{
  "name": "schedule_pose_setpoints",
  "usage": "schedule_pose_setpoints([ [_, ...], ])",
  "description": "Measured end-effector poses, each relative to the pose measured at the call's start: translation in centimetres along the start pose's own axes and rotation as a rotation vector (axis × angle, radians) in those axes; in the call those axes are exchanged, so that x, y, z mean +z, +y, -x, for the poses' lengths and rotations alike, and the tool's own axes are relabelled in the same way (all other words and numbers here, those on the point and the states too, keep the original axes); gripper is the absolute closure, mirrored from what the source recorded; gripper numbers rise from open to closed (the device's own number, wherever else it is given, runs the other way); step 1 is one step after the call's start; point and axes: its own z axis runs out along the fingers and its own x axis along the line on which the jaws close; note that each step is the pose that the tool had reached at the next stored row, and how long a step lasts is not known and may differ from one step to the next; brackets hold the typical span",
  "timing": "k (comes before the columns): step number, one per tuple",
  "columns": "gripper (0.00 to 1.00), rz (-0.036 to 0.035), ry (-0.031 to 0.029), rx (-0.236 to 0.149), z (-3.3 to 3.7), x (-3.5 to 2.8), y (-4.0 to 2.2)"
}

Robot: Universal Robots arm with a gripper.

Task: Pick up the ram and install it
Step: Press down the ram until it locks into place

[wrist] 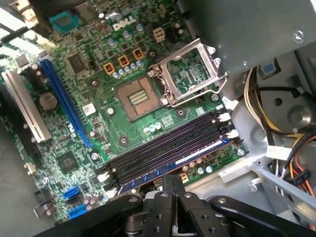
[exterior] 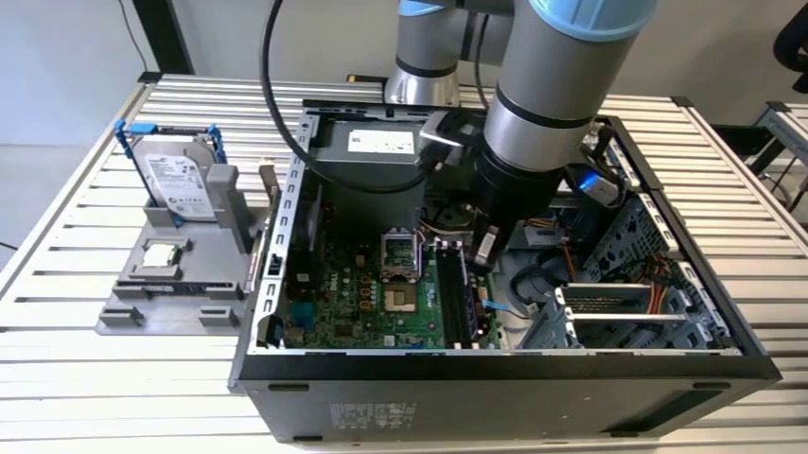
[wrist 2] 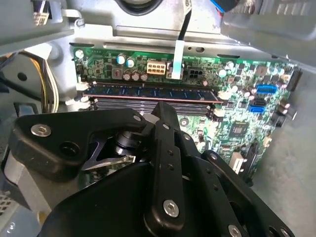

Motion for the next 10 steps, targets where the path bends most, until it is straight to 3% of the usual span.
schedule_pose_setpoints([
  [5,1.0,-0.0017,-0.0004,-0.085,0.0,0.0,0.0],
  [10,1.0,-0.0048,-0.0014,-0.146,0.03,0.0,0.01],
])
